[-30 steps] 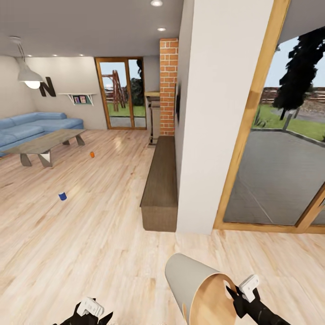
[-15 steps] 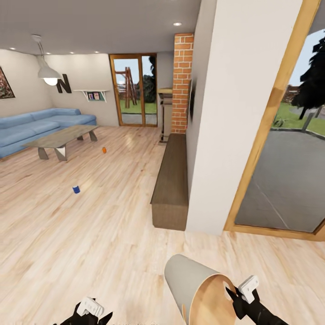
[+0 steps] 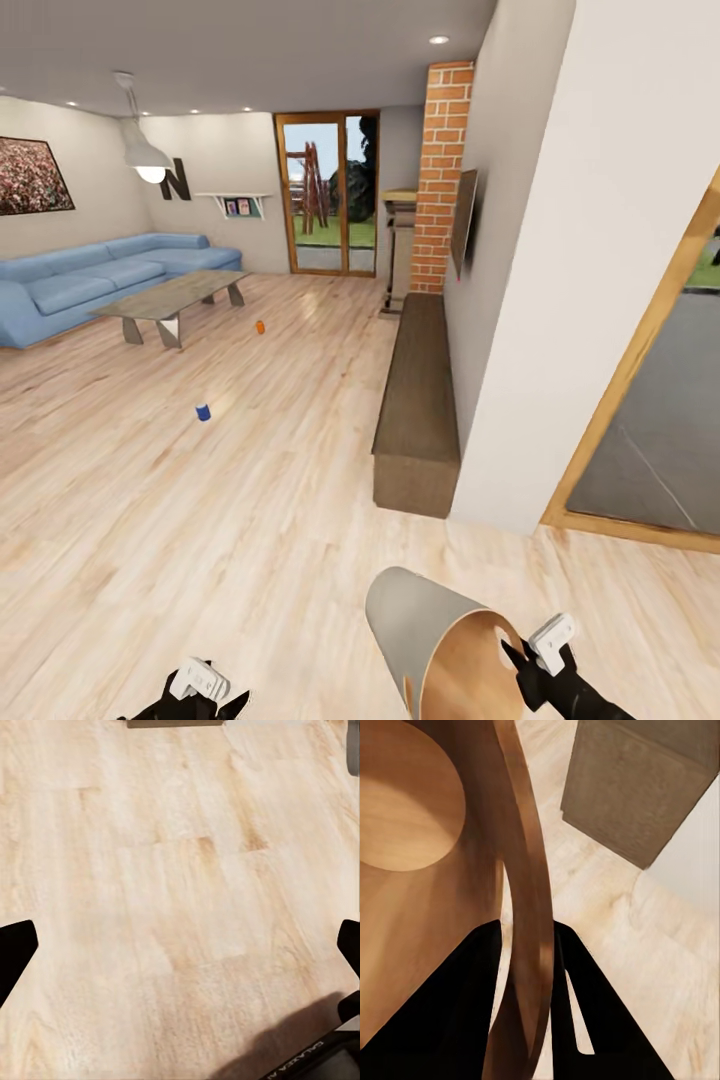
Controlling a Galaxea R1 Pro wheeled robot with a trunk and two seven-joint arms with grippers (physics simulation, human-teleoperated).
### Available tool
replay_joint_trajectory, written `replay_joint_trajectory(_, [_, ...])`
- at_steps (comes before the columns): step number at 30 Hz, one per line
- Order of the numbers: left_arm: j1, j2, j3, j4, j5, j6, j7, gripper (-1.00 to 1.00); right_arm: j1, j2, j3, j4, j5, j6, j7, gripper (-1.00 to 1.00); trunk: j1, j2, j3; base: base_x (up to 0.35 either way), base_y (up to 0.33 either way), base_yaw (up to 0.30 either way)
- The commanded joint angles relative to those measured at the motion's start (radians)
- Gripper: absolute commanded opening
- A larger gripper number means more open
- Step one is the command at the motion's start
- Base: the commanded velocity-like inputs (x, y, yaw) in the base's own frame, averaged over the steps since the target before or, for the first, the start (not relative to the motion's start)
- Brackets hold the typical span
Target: Put the three can of soda from the living room inside the tash can in the kitchen.
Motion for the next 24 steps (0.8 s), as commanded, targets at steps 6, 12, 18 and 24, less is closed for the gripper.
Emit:
replay_joint_trajectory(6, [0.000, 0.000, 0.000, 0.001, 0.000, 0.000, 0.001, 1.00, -0.001, 0.019, -0.001, 0.013, -0.002, 0.004, -0.016, -1.00, 0.000, 0.000, -0.001, 0.148, 0.287, 0.014])
replay_joint_trajectory(12, [0.000, 0.000, 0.003, 0.001, 0.001, -0.001, -0.001, 1.00, -0.001, 0.024, -0.004, 0.015, -0.001, 0.001, -0.025, -1.00, 0.000, 0.000, -0.001, 0.149, 0.285, 0.002])
replay_joint_trajectory(18, [-0.001, 0.004, 0.023, 0.000, 0.020, -0.003, -0.004, 1.00, -0.001, 0.025, -0.004, 0.015, -0.001, 0.000, -0.026, -1.00, 0.000, 0.000, -0.001, 0.147, 0.273, 0.000])
replay_joint_trajectory(24, [-0.001, 0.003, 0.203, 0.000, 0.079, -0.035, -0.003, 1.00, -0.001, 0.025, -0.005, 0.015, 0.000, -0.001, -0.027, -1.00, 0.000, 0.000, -0.001, 0.141, 0.257, 0.000])
